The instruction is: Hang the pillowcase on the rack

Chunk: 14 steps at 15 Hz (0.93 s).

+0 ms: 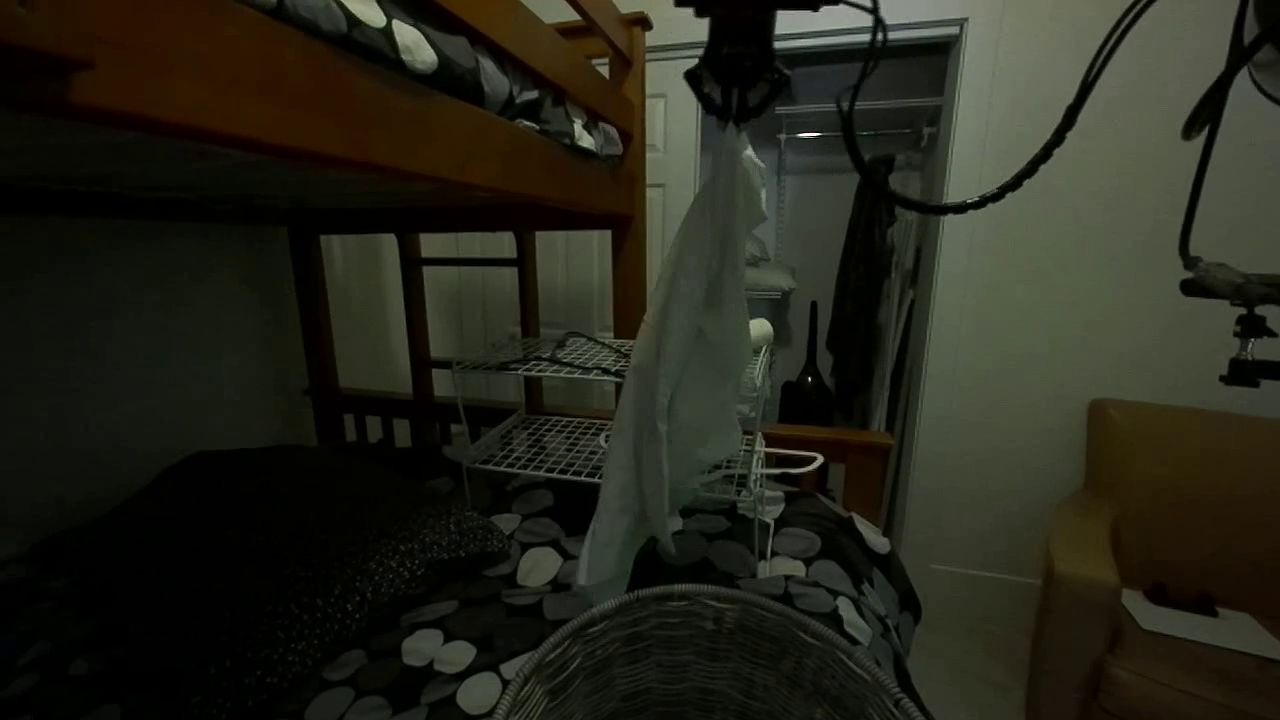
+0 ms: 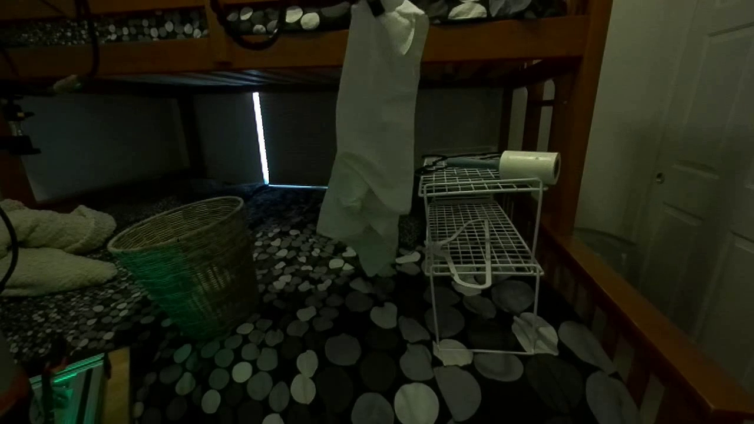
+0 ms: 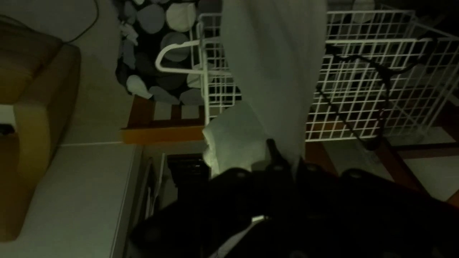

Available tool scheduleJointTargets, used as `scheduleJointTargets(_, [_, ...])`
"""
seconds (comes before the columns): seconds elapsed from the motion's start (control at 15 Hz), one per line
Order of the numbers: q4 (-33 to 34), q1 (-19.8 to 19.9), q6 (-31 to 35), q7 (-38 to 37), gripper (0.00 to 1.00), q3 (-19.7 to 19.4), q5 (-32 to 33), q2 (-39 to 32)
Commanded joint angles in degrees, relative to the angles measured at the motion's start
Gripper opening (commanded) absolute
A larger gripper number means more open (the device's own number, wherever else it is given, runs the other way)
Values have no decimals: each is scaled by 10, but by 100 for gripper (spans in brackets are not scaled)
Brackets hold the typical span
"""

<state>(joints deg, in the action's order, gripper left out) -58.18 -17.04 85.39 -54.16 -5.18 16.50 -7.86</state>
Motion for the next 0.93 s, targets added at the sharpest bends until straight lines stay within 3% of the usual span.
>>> scheduleJointTargets(0.0, [135,66,-97,127,1,4,72,-64])
scheduleJointTargets(0.13, [192,86,-100,139,1,-5,101,-100])
scheduleJointTargets(0.2, [106,69,-74,118,1,-3,82,-44])
scheduleJointTargets(0.4, [116,76,-72,125,1,-4,83,-57])
scheduleJointTargets(0.53, [121,93,-86,189,1,8,13,-55])
scheduleJointTargets(0.6, [136,112,-54,226,1,5,-13,-66])
scheduleJointTargets(0.87, [241,191,-87,373,1,7,-136,-132])
